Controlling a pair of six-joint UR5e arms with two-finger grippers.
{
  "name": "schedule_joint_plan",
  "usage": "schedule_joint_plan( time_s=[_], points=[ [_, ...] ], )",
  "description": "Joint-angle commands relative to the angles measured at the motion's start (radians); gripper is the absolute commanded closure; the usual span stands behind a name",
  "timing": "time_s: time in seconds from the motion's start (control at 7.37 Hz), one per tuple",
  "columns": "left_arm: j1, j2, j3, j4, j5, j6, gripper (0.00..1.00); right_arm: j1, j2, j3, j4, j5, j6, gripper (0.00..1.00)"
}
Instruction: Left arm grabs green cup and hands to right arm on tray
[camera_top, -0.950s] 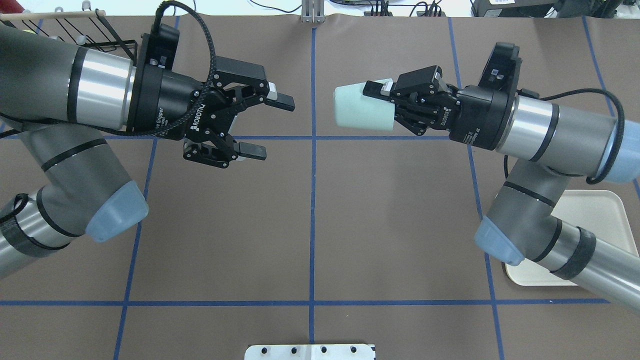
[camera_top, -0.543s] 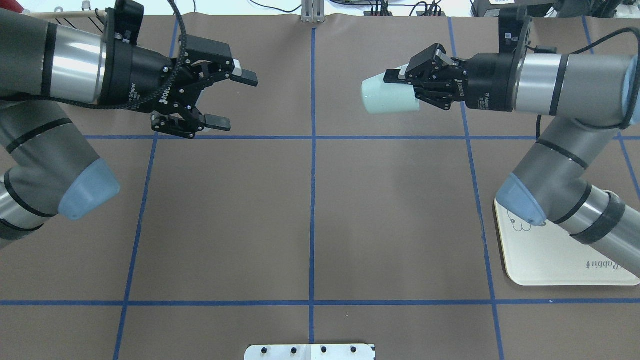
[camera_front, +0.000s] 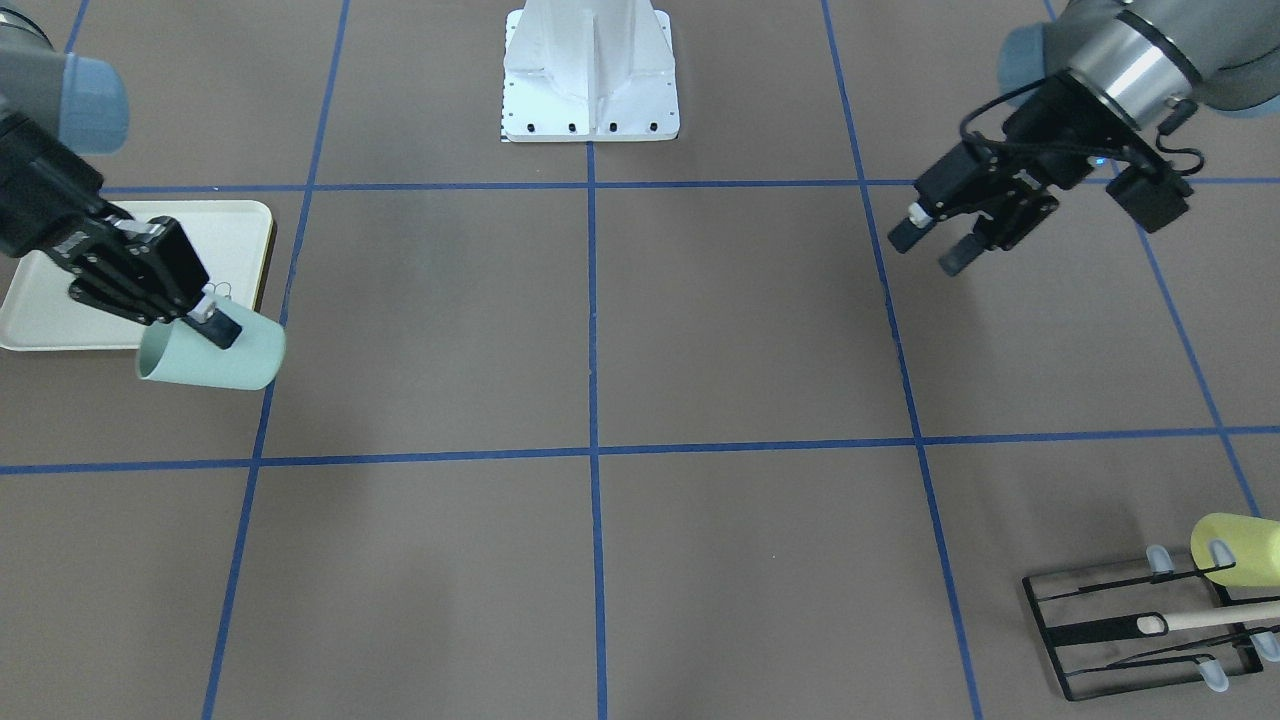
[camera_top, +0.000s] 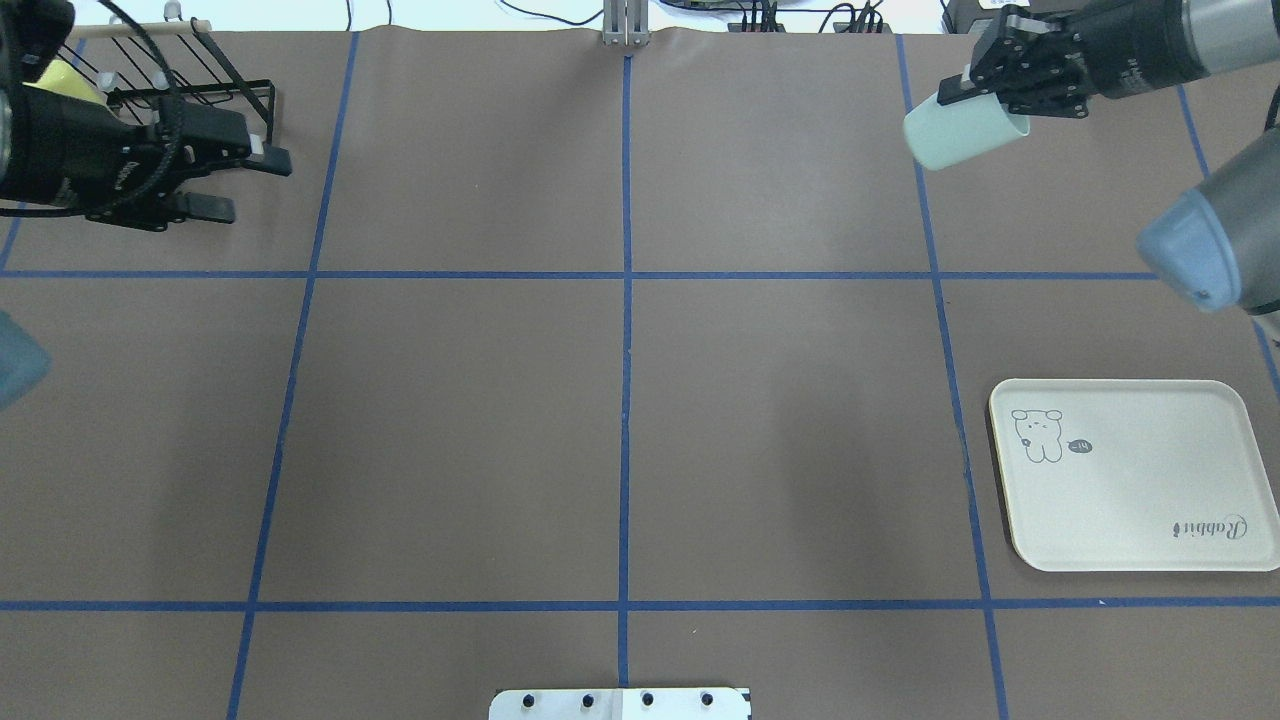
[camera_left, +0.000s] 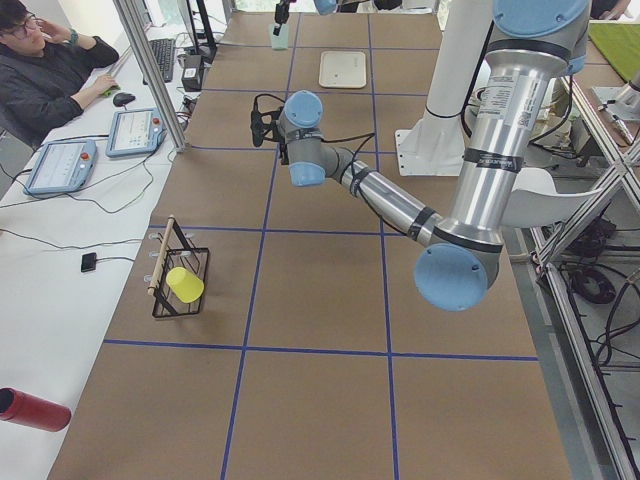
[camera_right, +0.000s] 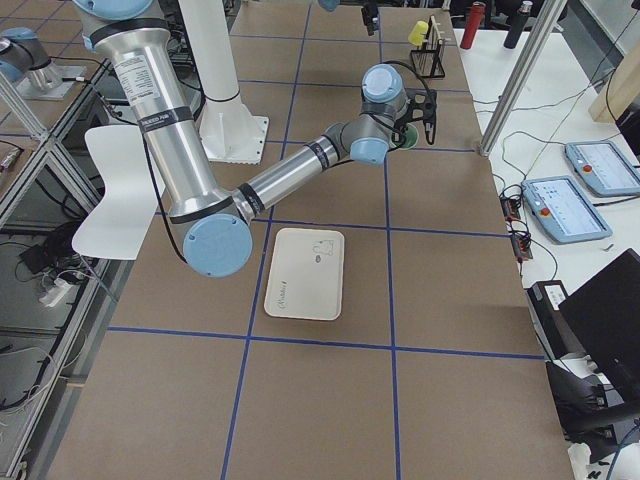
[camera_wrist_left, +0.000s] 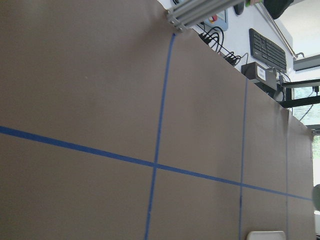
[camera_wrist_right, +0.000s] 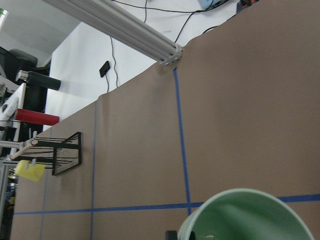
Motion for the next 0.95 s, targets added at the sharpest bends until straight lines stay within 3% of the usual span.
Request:
schedule_joint_plan(
  time_s=[0.0,0.41,0.68,0.81],
  points=[
    [-0.114,0.123,0.002,0.102,-0.003,0.346,0.00,0.061,-0.056,0.008,-0.137,0.021,-0.234,1.00],
    [-0.226,0.293,0.004,0.288,-0.006,0.906,0.00,0.057,-0.275,0.065,-0.162,-0.046,-0.539,1.00],
    [-0.340,0.306,0.020,0.530,-0.101,1.296,0.00,-0.047,-0.410,0.115,-0.163,-0.198,-0.640,1.00],
    [-0.388,0.306,0.022,0.639,-0.102,1.449,0.00,-0.140,-0.485,0.161,-0.165,-0.317,-0.640,1.00]
  ],
)
